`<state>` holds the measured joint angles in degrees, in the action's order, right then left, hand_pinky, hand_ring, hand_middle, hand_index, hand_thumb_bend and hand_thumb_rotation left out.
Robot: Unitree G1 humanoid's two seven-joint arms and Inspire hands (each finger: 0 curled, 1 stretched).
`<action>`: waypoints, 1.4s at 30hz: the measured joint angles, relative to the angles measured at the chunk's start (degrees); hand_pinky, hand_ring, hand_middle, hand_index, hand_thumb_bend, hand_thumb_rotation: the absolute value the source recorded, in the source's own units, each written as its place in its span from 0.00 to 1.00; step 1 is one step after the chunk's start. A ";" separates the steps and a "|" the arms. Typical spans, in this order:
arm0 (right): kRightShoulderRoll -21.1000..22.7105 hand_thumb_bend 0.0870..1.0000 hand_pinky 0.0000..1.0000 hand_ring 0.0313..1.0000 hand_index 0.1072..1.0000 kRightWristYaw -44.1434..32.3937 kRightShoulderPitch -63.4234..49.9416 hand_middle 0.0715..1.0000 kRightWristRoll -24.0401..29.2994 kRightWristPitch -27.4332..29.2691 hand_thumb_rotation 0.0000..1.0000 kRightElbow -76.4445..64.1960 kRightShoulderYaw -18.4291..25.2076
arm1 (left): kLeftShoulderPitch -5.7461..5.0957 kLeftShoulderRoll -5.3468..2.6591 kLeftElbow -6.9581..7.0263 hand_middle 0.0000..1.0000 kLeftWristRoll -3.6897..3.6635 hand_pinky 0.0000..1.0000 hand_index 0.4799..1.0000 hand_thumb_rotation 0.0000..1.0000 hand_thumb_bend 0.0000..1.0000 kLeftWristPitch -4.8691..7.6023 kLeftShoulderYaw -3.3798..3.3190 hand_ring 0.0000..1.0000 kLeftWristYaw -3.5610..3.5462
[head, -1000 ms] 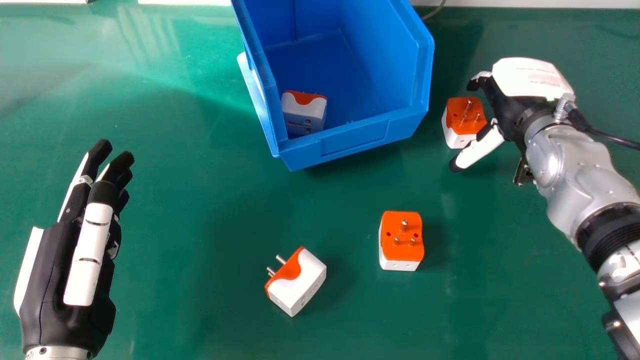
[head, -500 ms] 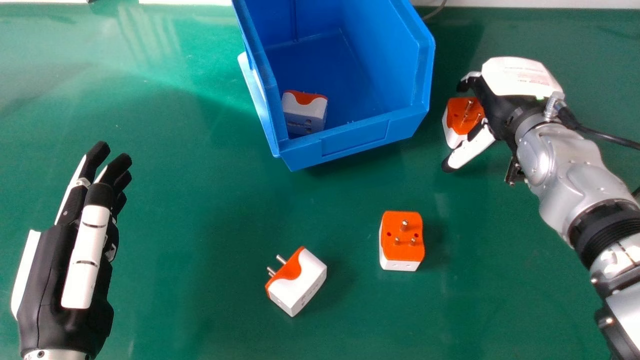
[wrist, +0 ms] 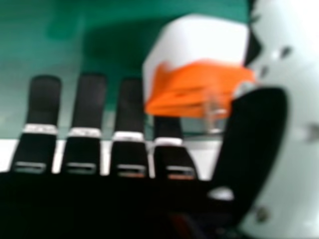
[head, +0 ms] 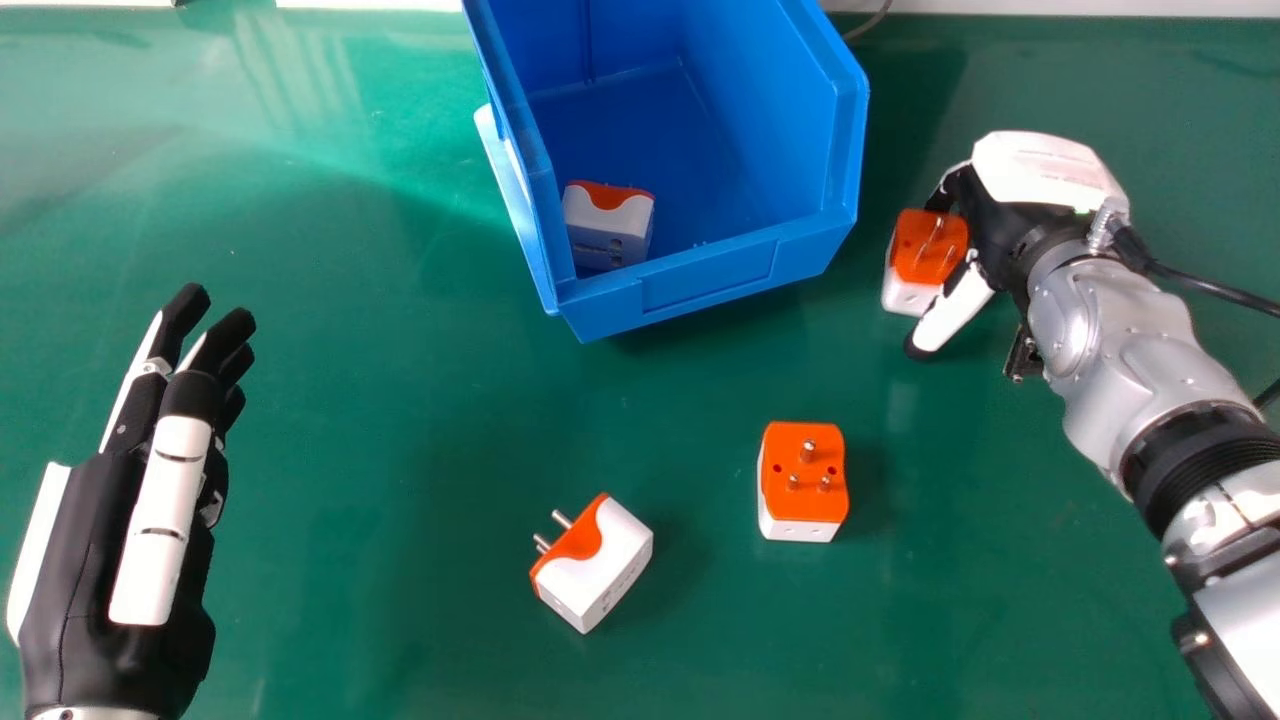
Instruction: Pick all objects and put in blue box
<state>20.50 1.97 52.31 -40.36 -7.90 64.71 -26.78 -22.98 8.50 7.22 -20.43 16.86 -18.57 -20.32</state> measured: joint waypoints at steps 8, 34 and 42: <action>-1.04 0.77 0.46 0.55 0.62 1.62 0.52 0.59 0.35 0.11 0.09 1.98 0.06 | -1.22 0.46 1.59 0.92 -0.59 0.99 0.90 0.79 0.59 -0.40 -1.06 0.96 -0.62; -1.21 0.48 0.33 0.43 0.50 10.79 0.46 0.46 2.45 5.55 0.01 3.84 0.71 | -2.61 -0.11 3.18 0.91 -1.14 0.97 0.86 0.75 0.60 -1.44 -1.37 0.94 0.56; -1.21 0.46 0.32 0.42 0.50 10.77 0.46 0.45 2.56 4.78 0.00 3.83 0.89 | -2.59 -0.17 3.18 0.91 -1.03 0.97 0.85 0.75 0.60 -1.44 -1.37 0.94 0.59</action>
<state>19.29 12.74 52.76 -37.79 -3.11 68.54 -25.89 -25.57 8.33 10.40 -21.46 15.42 -19.94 -19.73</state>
